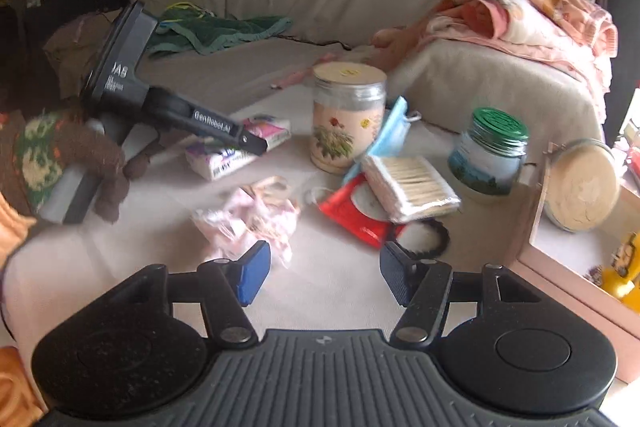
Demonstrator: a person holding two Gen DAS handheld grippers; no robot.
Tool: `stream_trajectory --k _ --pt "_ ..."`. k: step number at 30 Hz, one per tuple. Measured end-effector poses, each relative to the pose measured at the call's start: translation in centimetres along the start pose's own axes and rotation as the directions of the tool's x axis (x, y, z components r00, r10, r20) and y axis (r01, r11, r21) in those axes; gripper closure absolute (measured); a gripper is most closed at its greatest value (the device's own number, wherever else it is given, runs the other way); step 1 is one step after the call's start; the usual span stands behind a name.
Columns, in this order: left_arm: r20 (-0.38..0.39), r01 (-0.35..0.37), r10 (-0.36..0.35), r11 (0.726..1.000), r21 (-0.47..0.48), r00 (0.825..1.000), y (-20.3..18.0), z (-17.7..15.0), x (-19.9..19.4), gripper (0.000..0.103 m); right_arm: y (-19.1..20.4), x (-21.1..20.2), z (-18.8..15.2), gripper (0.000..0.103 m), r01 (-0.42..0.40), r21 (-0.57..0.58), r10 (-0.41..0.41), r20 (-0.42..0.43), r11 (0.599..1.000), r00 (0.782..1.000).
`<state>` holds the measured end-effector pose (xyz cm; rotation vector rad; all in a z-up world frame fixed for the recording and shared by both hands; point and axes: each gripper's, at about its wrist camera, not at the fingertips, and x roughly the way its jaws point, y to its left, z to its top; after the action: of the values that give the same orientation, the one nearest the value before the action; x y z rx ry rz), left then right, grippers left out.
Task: Organize soft objects
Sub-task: 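Grasp the Kleenex tissue pack with the left tool and lift it, then carry the tissue pack to the box with the left tool while the right grasps the lace sock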
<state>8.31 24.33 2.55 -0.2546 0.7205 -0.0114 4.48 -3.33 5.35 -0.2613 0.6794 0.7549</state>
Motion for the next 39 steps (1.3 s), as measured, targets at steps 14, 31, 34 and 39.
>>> stream_trajectory --k 14,31,34,39 --pt "0.051 0.107 -0.105 0.994 -0.031 0.993 0.1 -3.8 -9.5 0.049 2.1 1.7 2.9 0.082 -0.108 0.054 0.116 -0.182 0.993 0.976" --pt "-0.111 0.517 -0.513 0.785 0.341 0.851 -24.1 0.1 -8.9 0.048 -9.8 -28.0 -1.9 0.081 0.350 0.283 -0.426 0.281 0.893 0.860" --pt "-0.058 0.496 -0.508 0.801 0.334 0.859 -27.0 3.5 -5.6 0.048 -10.9 -27.2 -3.0 0.081 0.332 0.302 -0.415 0.275 0.894 0.867" --pt "-0.068 0.457 -0.452 0.870 0.186 0.889 -29.8 7.9 4.5 0.046 -13.3 -24.8 -4.7 0.081 0.336 0.343 -0.421 0.212 0.877 0.882"
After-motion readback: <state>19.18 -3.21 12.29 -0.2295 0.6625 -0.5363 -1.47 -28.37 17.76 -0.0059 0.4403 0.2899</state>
